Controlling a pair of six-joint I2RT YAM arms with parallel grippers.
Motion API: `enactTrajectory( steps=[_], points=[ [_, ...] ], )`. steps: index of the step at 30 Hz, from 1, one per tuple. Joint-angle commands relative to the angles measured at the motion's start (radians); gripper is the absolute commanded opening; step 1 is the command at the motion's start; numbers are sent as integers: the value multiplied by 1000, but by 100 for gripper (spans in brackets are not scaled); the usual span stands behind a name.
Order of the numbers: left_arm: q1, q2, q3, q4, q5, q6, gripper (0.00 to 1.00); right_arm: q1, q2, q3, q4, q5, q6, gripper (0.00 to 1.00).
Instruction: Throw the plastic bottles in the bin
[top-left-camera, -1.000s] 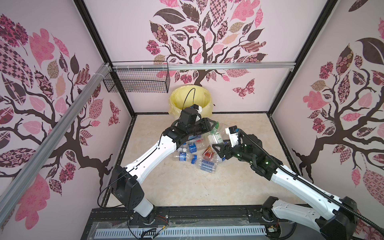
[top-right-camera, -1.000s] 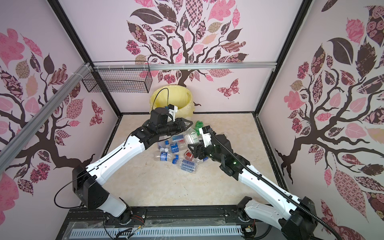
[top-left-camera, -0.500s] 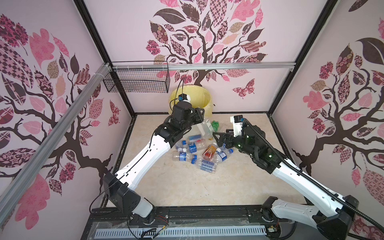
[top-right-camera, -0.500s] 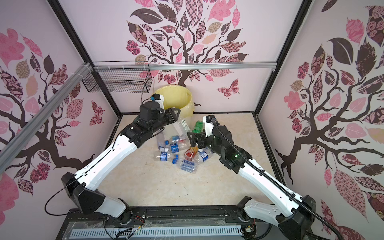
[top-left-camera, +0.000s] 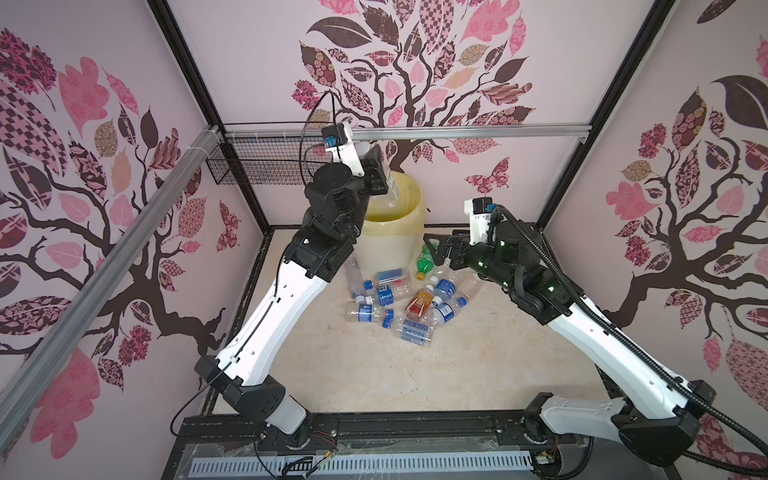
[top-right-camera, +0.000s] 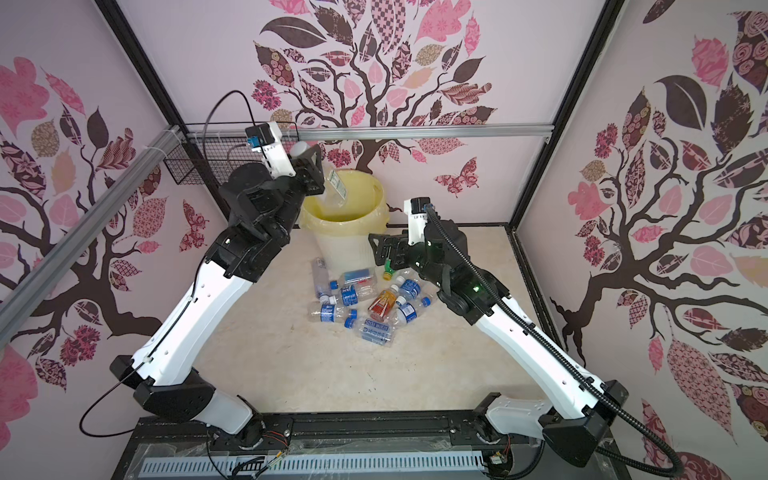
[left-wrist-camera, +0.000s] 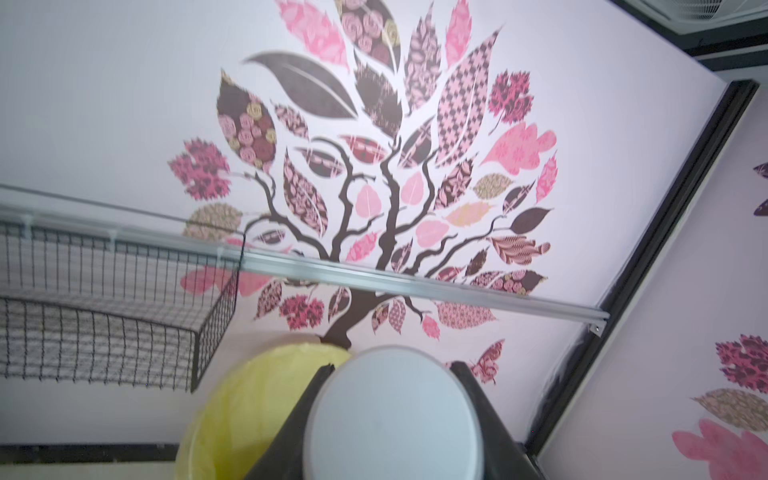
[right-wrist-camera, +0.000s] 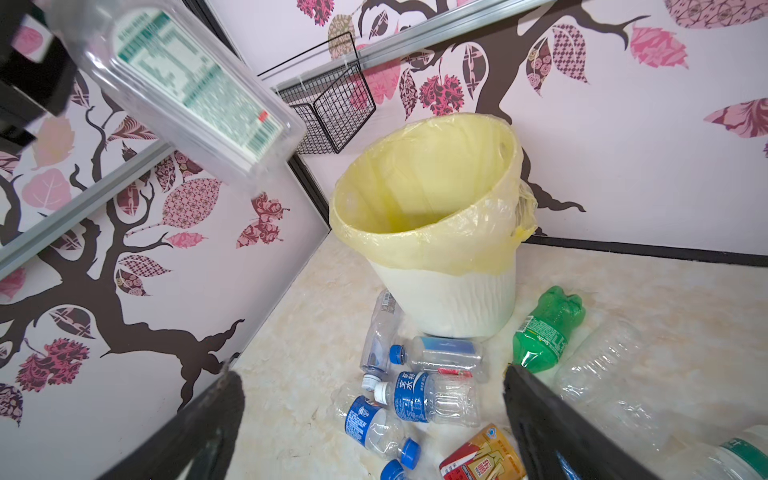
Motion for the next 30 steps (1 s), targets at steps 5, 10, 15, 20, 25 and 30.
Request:
enactTrajectory(
  steps=[5,10,15,20,25,30],
  points=[
    [2,34,134,195,-23,239,32,8,-7,18,-38,18,-26,100],
    [38,112,197,160,-40,202,32,8,-7,-19,-19,20,-11,100],
    [146,286,278,4,27,12,47,8,2,-38,-12,0,11,100],
    [169,329,277,-79,106,-91,84,8,-7,-50,-24,-2,19,100],
    [159,316,282,-119,122,-91,97,9,-21,-76,-22,2,28,100],
    [149,261,241,-122,138,-90,97,8,-28,-93,-19,1,47,100]
  ],
)
